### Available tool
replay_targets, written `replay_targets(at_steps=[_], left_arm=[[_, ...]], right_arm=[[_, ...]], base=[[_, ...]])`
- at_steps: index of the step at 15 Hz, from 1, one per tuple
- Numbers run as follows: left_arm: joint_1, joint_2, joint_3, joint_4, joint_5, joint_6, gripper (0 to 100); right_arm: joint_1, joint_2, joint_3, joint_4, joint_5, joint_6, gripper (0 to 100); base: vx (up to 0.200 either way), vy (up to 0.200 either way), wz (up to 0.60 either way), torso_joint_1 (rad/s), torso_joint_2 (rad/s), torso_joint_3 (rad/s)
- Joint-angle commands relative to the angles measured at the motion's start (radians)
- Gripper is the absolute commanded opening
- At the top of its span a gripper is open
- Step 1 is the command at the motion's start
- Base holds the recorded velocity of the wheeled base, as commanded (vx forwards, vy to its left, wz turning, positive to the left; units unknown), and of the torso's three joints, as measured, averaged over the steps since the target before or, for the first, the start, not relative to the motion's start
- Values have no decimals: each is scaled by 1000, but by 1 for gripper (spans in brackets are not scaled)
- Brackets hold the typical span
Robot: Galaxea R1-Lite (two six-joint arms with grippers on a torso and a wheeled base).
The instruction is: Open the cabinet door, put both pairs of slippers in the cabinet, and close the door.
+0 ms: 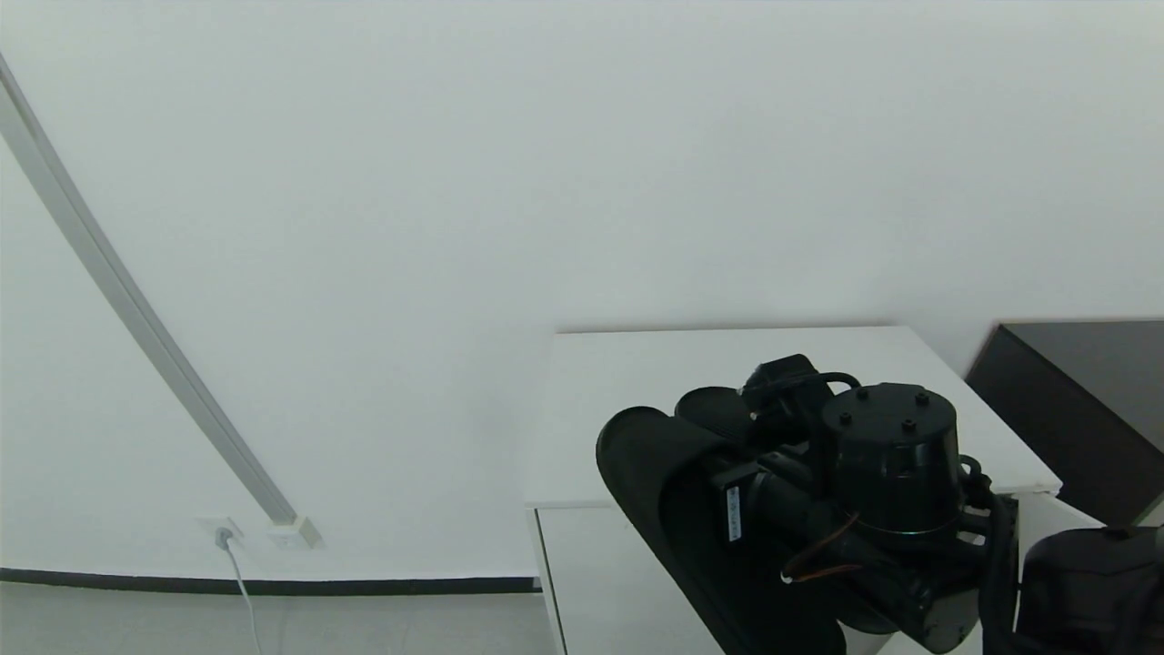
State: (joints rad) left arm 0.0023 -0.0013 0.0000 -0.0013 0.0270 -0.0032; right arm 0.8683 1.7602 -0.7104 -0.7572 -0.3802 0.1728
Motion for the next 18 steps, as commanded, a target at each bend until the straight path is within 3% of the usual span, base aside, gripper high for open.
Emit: replay_targets(at_steps=[1,8,18], left_arm=[[1,1,0,0,1,0,0],[1,1,0,0,-1,-1,0],[1,1,0,0,-1,2,0]], right_arm=[[1,4,6,-1,0,-1,0],[0,13,20,-1,-2,-1,0],[0,12,63,-74,-3,-10,0]], base=[[-200,0,0,17,7,-7],[-200,0,0,-7,2,4],[0,0,0,0,0,0]])
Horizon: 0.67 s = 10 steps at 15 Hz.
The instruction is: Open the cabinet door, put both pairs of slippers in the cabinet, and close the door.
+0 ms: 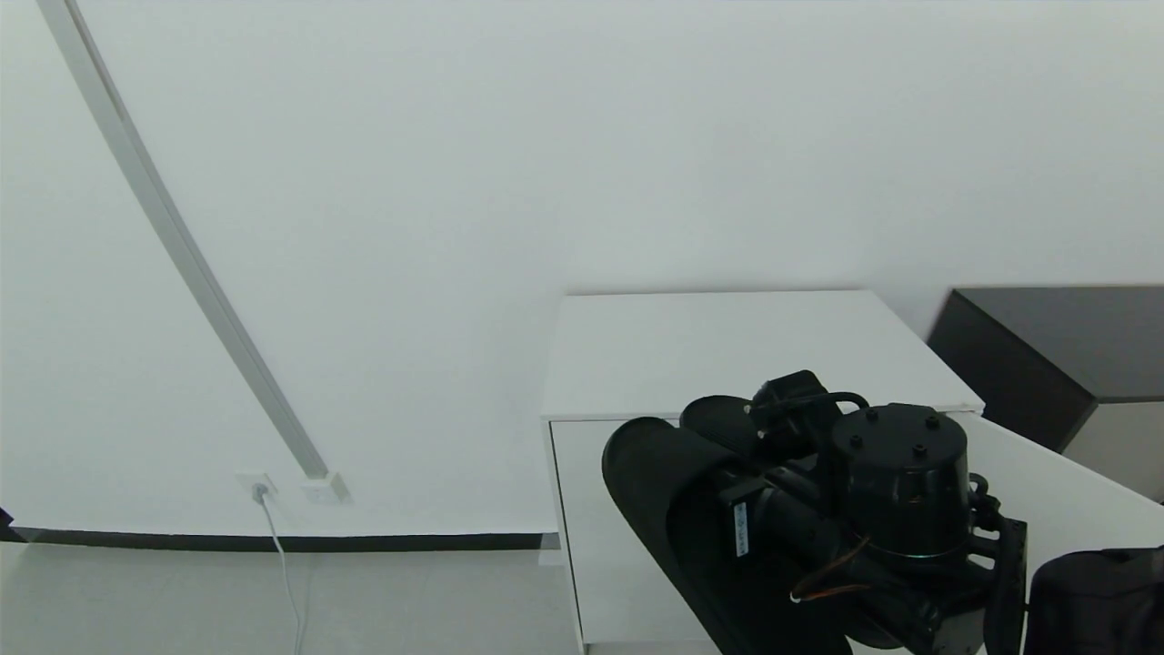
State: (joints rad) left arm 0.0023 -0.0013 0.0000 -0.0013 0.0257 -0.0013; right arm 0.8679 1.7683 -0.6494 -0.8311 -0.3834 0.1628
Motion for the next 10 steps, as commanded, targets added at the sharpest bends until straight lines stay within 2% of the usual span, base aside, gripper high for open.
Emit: replay_targets(at_steps=[1,6,10], left_arm=[[1,1,0,0,0,0,0],[1,1,0,0,2,-3,0],[1,1,0,0,0,-3,0]], right_arm=[[0,3,2,0,0,0,0],[0,5,4,0,1,0,0],[0,8,4,0,0,0,0]], base=[[0,0,0,0,0,0],[0,0,0,0,0,0],[0,-200,0,1,4,2]])
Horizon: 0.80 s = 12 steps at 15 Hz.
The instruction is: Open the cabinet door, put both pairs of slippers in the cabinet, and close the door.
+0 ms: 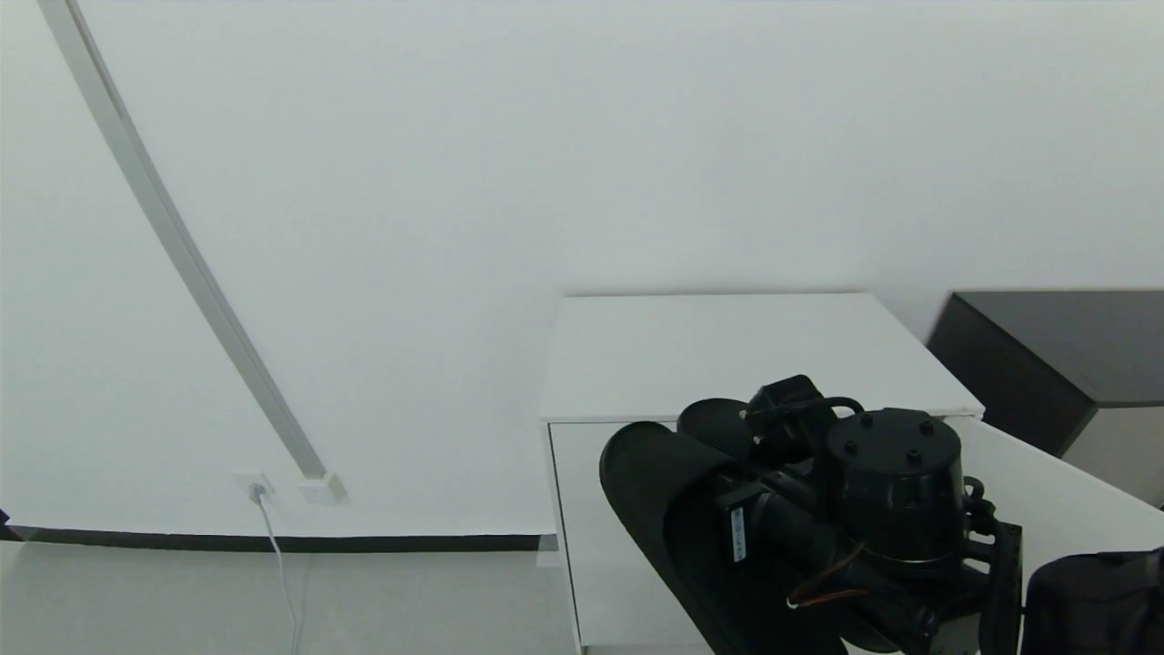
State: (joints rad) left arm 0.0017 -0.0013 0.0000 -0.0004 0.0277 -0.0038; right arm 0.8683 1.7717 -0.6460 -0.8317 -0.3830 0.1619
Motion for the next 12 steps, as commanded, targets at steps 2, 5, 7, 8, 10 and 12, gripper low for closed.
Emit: replay_targets(at_steps=[2,5,7,8,10,12], left_arm=[[1,1,0,-1,0,-1,0],[1,1,0,-1,0,-1,0],[1,1,0,-1,-2,1,0],[1,1,0,-1,-2,1,0],[1,1,0,-1,-2,2,0],[1,1,0,-1,-2,1,0]], right_arm=[[0,3,3,0,-1,-1,0],[0,5,3,0,1,1,0],[0,3,3,-4,1,1,0],[-2,3,3,-15,1,1,0],[-2,3,9,-26,1,1,0],[-3,-1,17,-29,1,1,0]], base=[[0,-200,0,10,0,2],[0,-200,0,4,4,1],[0,-200,0,0,7,2],[0,-200,0,2,2,2],[0,-200,0,0,0,2],[0,-200,0,5,0,5]])
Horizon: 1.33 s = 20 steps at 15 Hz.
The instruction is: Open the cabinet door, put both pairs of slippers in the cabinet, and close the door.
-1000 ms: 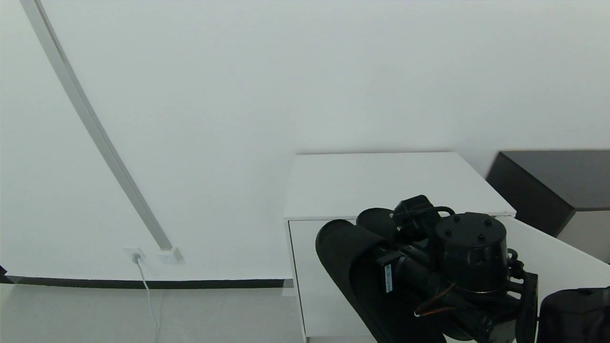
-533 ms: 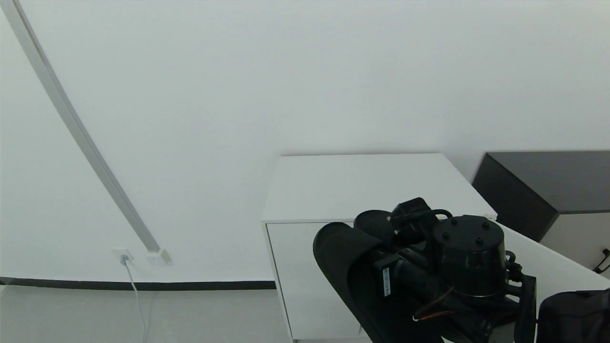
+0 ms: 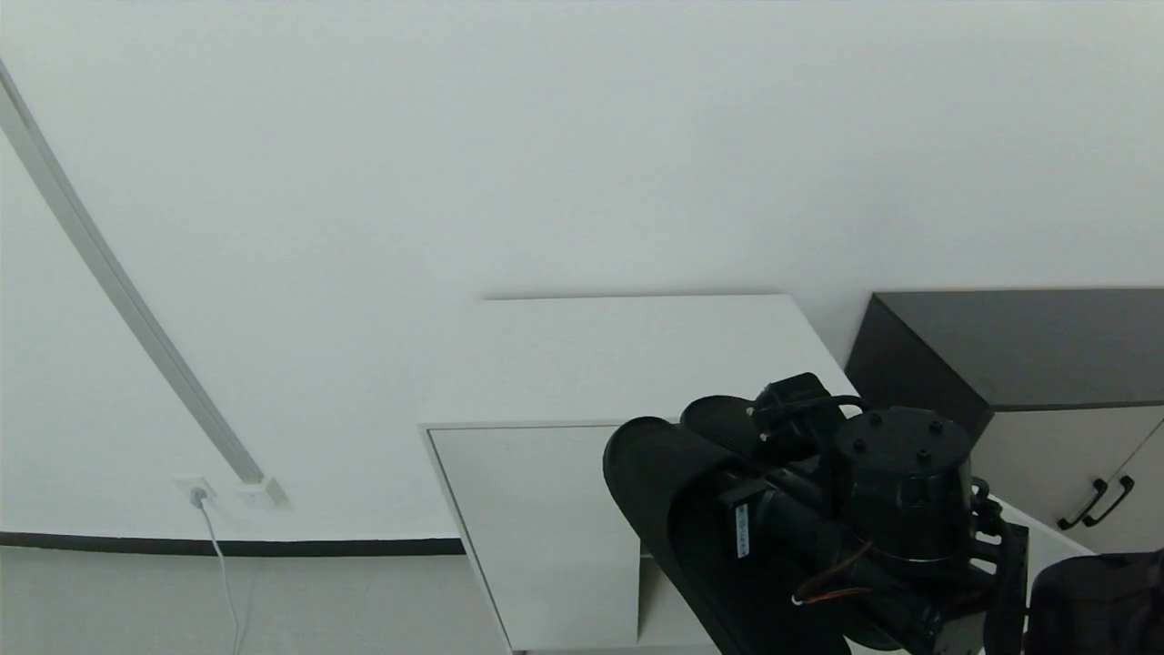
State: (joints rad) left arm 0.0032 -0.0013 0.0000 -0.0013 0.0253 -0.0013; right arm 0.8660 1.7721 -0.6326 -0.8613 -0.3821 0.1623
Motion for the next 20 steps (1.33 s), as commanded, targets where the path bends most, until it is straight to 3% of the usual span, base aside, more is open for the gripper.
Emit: replay_targets(at_steps=[1,4,20], left_arm=[[0,1,0,0,1,-2,0],[0,1,0,0,1,-2,0],[0,1,0,0,1,1,0]], right_arm=[[-1,-2,5,1,0,0,0],[-1,0,25,1,-1,-9,0],[-13,12,71,-71,0,-60,0]], base=[[0,-200,0,2,7,2],[0,-200,0,-1,2,-1],[0,0,0,0,0,0]])
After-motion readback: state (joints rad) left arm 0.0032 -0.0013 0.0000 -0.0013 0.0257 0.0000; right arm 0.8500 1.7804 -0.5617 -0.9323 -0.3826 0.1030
